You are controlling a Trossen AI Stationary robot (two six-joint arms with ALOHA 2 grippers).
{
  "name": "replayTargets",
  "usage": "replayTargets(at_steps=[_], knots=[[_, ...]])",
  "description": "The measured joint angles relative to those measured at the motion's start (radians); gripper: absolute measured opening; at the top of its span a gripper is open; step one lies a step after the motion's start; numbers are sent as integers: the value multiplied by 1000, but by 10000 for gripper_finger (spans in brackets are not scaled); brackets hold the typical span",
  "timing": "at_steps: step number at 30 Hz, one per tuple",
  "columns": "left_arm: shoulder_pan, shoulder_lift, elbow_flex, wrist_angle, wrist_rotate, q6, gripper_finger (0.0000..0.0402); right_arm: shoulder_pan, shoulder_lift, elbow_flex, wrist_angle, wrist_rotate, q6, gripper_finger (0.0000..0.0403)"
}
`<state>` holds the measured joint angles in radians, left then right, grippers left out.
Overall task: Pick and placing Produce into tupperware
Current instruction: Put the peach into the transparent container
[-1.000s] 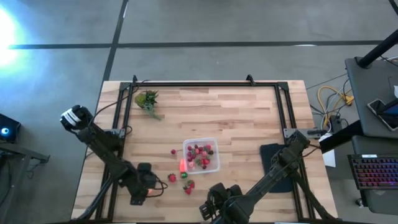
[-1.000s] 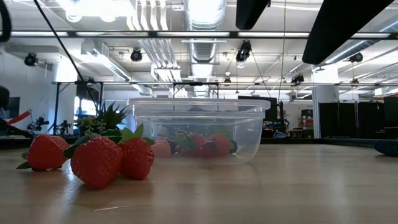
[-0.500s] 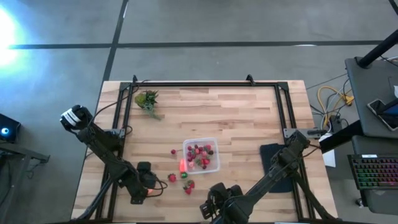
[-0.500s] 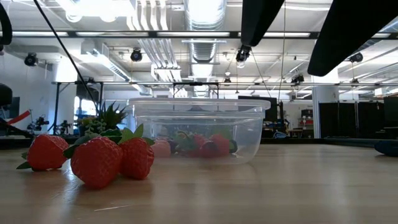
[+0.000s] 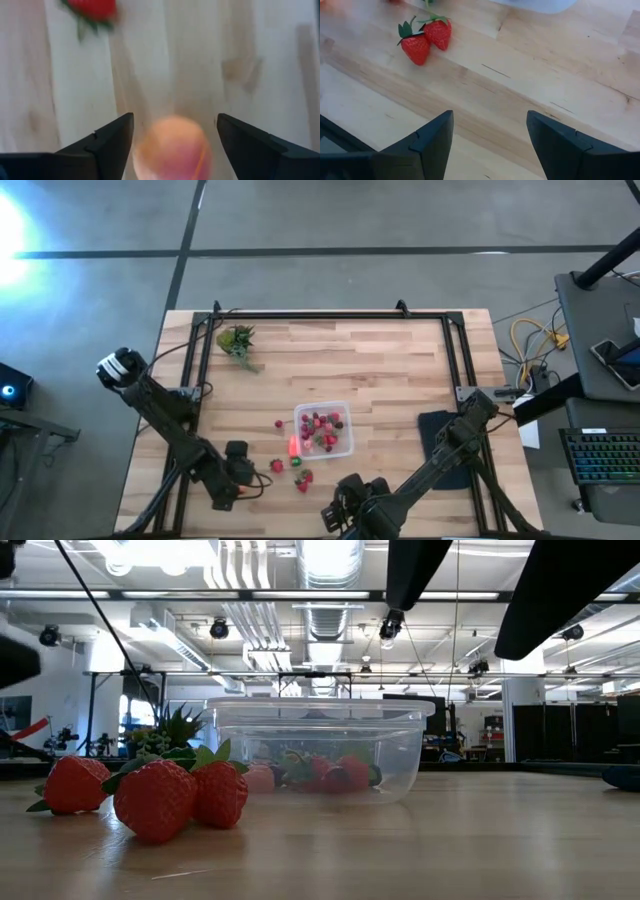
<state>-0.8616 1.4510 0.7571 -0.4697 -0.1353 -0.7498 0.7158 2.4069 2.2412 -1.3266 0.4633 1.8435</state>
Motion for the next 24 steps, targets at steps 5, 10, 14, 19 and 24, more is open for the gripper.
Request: replayTargets(at_steps=[5,10,14,19,24], knots=[[55,-22,82,-23,-81,140,261,0,0,6,1,0,0,244],[107,-26,115,-110,-18,208,256,4,0,6,6,0,21,244],[83,-25,92,-127,65,179,256,13,0,6,7,0,35,244],[17,-25,88,-125,78,145,256,17,0,6,6,0,35,244],[-5,-19,82,-166,52,120,256,17,0,4,2,0,34,244]])
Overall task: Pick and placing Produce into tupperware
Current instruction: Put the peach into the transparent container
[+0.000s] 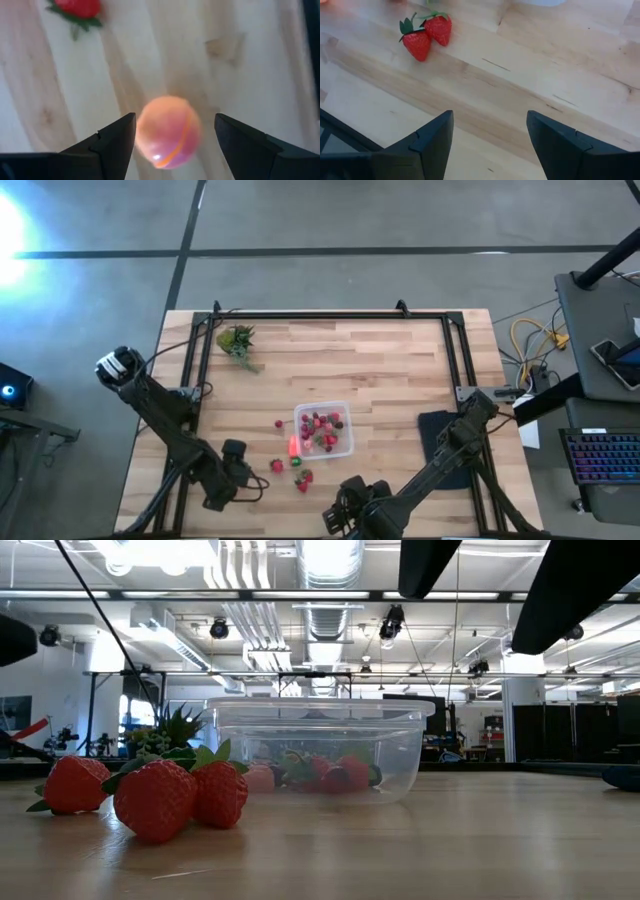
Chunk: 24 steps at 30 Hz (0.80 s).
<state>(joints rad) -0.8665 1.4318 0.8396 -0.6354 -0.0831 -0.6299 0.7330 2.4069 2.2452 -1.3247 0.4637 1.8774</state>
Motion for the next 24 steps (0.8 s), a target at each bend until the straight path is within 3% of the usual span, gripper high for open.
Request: replayTargets(at_steps=[7,18,24], knots=[[0,8,-29,-2,-9,-23,258,0,0,-4,-2,5,0,244],[0,7,-43,5,-14,-45,335,0,0,-5,0,8,8,244],[0,7,-70,22,-32,-45,340,0,0,-5,0,8,8,244]])
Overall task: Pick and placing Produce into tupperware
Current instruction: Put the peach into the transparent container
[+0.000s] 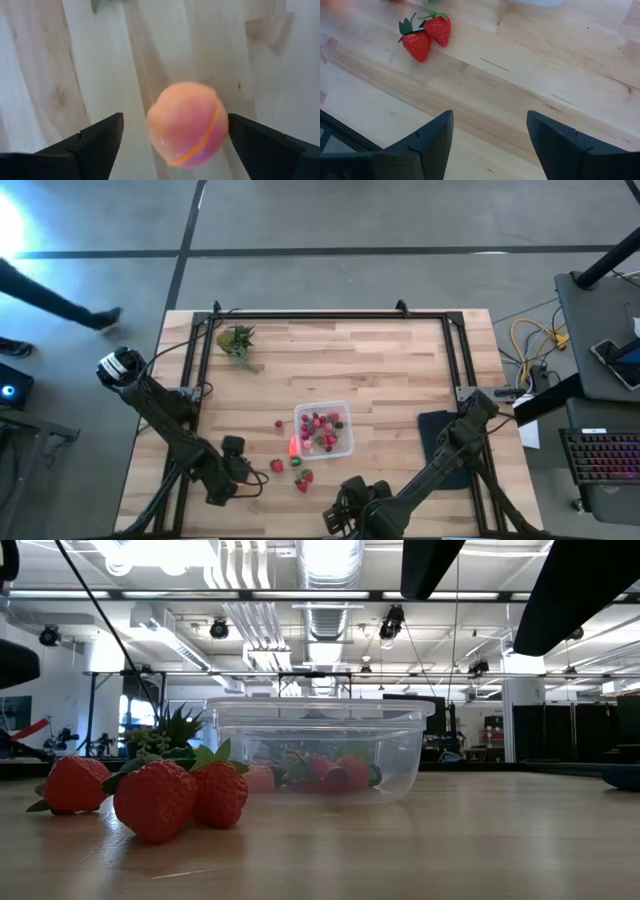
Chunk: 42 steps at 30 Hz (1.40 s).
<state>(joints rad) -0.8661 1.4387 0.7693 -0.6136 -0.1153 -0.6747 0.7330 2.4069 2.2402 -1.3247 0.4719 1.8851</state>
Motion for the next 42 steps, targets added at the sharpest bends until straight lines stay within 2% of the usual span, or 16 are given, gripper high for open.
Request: replayTargets(at_steps=[6,19,34,42], knots=[[0,0,-36,112,-6,-1,341,0,0,0,0,0,0,244],[0,6,-75,100,-41,0,338,0,0,0,-3,0,10,244],[-1,36,-74,114,-47,0,238,0,0,-15,-2,-2,7,244],[10,23,12,100,-68,43,226,0,0,-16,-2,-3,7,244]])
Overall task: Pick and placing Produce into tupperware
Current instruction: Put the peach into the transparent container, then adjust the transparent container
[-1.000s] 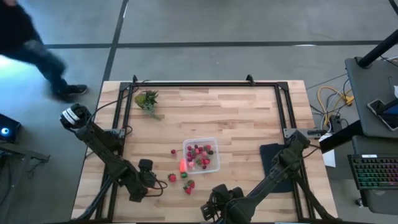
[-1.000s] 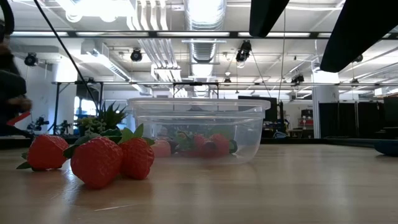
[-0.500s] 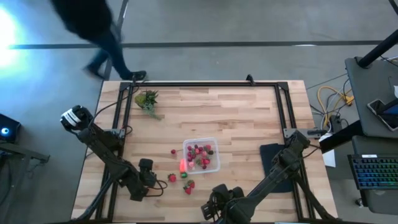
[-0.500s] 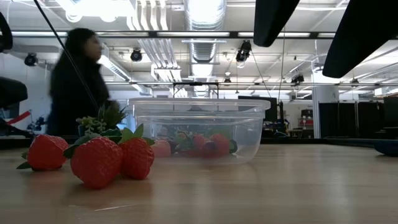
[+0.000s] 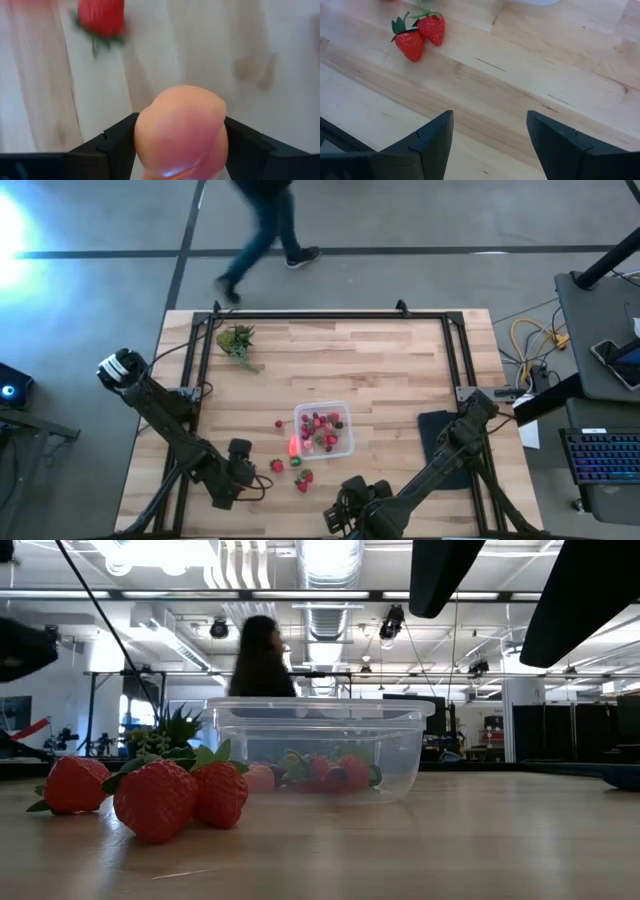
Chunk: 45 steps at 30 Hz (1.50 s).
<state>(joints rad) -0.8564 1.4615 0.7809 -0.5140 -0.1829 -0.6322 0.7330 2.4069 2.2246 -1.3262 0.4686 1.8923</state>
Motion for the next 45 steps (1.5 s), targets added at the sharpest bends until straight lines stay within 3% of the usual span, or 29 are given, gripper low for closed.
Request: replayTargets(at_steps=[6,12,14,18,21,31,35,40,45], knots=[[65,-9,119,5,-106,200,225,0,0,0,0,0,0,244],[281,-9,230,63,-147,467,225,0,0,0,1,0,12,244],[375,-9,249,128,-121,554,225,0,0,0,1,0,18,244],[557,1,266,253,53,661,225,0,0,0,3,0,25,244],[633,8,250,252,125,691,227,2,0,2,2,-3,37,244],[672,167,248,319,154,693,307,6,-1,-4,-1,-5,53,244],[673,193,281,121,150,700,331,9,-1,-5,-1,-5,72,244],[642,34,230,-241,99,735,336,19,-1,-7,-4,-5,78,244],[655,-199,119,-179,12,724,336,19,-1,-22,-3,0,77,244]])
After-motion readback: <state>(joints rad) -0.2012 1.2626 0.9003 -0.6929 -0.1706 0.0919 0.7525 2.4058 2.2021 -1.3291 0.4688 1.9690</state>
